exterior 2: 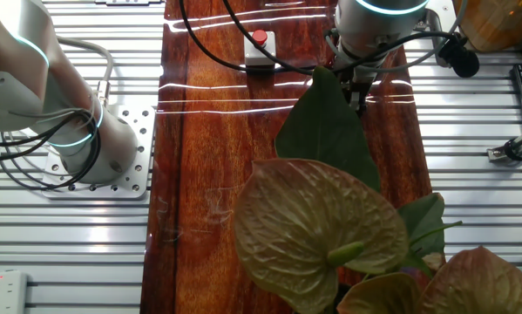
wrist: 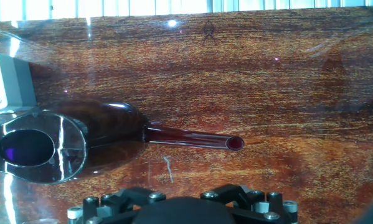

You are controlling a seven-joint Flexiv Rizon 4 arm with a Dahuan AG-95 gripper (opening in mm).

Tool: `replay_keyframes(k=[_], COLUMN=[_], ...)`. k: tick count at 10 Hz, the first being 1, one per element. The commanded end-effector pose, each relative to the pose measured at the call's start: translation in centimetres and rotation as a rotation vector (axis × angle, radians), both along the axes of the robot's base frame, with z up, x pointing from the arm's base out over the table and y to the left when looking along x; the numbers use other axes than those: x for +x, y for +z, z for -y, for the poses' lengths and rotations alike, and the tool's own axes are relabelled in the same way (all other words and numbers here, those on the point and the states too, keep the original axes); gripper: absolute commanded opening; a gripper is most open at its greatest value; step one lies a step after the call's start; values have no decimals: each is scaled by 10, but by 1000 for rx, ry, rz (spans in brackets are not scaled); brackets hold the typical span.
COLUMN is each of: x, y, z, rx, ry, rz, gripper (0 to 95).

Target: Water the plant

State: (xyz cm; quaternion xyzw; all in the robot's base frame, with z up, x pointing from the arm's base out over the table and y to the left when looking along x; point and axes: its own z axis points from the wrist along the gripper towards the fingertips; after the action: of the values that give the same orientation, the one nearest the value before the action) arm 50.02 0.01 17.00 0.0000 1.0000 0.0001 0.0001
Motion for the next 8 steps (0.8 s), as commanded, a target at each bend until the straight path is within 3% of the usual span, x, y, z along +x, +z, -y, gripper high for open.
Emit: replay_keyframes(k=[1,2,6,8], x=[0,-1,-1,-1], y=[0,1,3,3], z=[0,0,0,0], rx=[-29,11,5,-2], ry=[13,-14,-2,65], rz=[8,4,-7,-15], gripper=[0,0,0,0])
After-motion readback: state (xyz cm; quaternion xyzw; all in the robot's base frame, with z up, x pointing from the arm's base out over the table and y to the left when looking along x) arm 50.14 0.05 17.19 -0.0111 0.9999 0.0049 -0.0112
